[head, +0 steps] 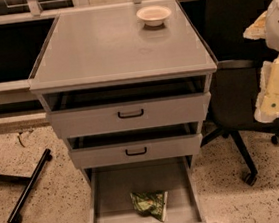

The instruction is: Pick green jalapeno chip bag from bottom drawer and place on counter

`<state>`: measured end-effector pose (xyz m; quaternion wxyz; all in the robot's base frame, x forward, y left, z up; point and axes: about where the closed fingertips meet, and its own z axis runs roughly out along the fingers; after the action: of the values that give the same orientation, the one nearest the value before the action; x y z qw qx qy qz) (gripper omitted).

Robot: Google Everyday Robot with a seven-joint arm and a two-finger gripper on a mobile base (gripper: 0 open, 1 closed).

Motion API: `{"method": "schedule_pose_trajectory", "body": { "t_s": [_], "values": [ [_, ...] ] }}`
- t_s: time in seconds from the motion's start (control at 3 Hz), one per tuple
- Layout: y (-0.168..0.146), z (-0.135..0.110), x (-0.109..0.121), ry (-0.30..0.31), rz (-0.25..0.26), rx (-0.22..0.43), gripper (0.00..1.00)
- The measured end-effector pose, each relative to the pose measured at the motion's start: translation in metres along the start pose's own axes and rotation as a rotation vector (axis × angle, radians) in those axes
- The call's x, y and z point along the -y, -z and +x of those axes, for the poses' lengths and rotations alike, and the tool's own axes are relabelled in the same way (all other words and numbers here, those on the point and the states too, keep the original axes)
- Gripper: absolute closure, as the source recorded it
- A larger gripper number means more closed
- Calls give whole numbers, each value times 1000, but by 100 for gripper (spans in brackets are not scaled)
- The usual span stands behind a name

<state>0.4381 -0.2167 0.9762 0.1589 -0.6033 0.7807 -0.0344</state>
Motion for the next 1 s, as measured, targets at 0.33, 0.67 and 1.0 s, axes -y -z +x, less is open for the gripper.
{"method": "schedule_pose_trajectory", "body": {
  "t_s": [0.33,0.67,1.0],
  "values": [
    [0,0,0,0,0,0,0],
    [-34,0,-14,-9,-44,22,0],
    [-94,-11,-51,-77,-108,111,0]
  ]
}}
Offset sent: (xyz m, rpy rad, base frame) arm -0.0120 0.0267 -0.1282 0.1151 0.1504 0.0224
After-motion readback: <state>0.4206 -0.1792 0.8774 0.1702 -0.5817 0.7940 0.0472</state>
